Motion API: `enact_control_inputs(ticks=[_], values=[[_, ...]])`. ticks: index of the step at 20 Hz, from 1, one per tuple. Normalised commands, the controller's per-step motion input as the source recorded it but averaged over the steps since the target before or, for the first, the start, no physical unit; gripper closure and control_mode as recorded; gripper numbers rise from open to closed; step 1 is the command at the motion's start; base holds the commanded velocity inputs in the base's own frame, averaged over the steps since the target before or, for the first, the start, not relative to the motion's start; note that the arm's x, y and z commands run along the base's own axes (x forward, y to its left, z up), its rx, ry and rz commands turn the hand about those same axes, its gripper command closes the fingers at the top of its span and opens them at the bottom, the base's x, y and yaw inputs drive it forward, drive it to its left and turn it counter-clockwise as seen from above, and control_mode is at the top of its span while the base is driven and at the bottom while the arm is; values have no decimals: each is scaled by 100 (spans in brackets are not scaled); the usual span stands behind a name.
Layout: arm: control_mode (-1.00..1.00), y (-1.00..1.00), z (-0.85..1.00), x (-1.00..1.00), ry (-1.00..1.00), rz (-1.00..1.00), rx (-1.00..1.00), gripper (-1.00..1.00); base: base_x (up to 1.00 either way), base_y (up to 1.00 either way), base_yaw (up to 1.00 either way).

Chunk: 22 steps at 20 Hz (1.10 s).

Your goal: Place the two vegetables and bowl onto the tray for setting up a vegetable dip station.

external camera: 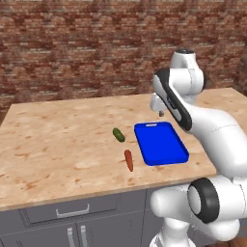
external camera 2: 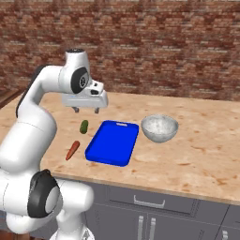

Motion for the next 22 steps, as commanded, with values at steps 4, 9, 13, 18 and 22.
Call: enact_control_inputs(ticks=[4, 9, 13, 18, 22], values=[[-100, -35, -6, 19, 20, 10, -8, -100, 0, 0, 0], [-100, -40, -3, 18, 10, 11, 0, -100, 0, 0, 0], [-100, -43, -7, 4, -5, 12, 9, -100, 0, 0, 0], [-100, -38, -8, 6, -13, 17, 8, -100, 0, 0, 0], [-100, -38, -9, 14, -8, 17, 3, -100, 0, 0, 0]])
